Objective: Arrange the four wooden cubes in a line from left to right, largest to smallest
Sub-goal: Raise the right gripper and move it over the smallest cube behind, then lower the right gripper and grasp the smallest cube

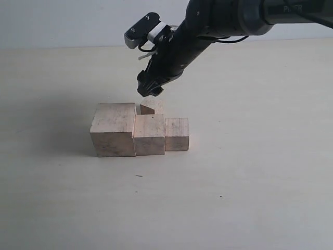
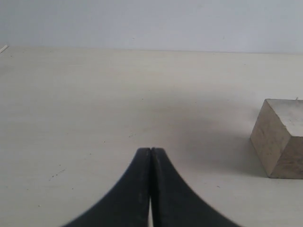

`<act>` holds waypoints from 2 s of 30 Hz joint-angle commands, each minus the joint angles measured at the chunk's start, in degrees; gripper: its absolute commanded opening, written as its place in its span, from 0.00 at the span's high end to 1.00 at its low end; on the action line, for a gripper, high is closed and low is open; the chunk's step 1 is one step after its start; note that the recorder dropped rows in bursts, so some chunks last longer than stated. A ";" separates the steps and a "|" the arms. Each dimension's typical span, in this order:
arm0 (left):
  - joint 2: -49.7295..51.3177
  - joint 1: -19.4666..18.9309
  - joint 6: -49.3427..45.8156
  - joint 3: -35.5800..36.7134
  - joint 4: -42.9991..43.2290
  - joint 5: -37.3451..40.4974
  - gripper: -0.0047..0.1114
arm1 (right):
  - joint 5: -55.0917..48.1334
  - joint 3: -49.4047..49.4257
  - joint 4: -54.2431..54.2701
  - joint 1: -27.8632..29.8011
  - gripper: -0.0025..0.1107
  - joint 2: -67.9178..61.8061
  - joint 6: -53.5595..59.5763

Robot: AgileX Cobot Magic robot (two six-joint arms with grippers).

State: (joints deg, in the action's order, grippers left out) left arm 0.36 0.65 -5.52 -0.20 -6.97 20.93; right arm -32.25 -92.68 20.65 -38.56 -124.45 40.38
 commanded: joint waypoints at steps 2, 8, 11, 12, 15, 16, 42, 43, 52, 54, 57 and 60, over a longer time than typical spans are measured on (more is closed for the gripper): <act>-0.36 -0.18 0.05 0.20 0.06 -0.65 0.96 | 0.22 -0.30 2.29 -0.08 0.33 -0.37 4.21; -0.36 -0.18 0.05 0.20 0.06 -0.65 0.96 | 0.22 -0.30 2.98 -0.08 0.33 -1.55 7.11; -0.36 -0.18 0.05 0.20 0.06 -0.65 0.96 | 0.22 -0.30 2.98 -0.08 0.33 -1.55 7.11; -0.36 -0.18 0.05 0.20 0.06 -0.65 0.96 | 0.22 -0.30 3.17 -0.08 0.33 -1.56 7.11; -0.36 -0.18 0.05 0.20 0.06 -0.65 0.96 | 0.22 -0.30 4.64 -0.08 0.33 -1.56 7.11; -0.36 -0.18 0.05 0.20 0.06 -0.65 0.96 | 0.22 -0.30 4.90 -0.08 0.33 -1.56 7.11; -0.36 -0.18 0.05 0.20 0.06 -0.65 0.96 | 0.22 -0.30 6.36 -0.08 0.33 -3.71 9.58; -0.36 -0.18 0.05 0.20 0.06 -0.65 0.96 | 0.22 -0.30 6.36 -0.08 0.33 -4.14 9.58; -0.36 -0.18 -0.05 0.20 0.06 -0.65 0.96 | 1.58 -0.30 6.25 0.03 0.33 -4.76 9.58; -0.36 -0.18 -0.05 0.20 0.06 -0.65 0.96 | 1.58 -0.30 6.25 0.03 0.33 -5.18 9.58; -0.36 -0.18 -0.05 0.20 0.06 -0.65 0.96 | 1.58 -0.30 6.25 0.03 0.35 -5.55 9.58; -0.36 -0.18 -0.05 0.20 0.06 -0.65 0.96 | 1.58 -0.30 6.25 0.03 0.39 -5.55 9.58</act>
State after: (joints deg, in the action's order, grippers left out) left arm 0.36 0.65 -5.52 -0.20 -6.97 20.93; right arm -31.32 -92.68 26.81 -38.56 -130.02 49.52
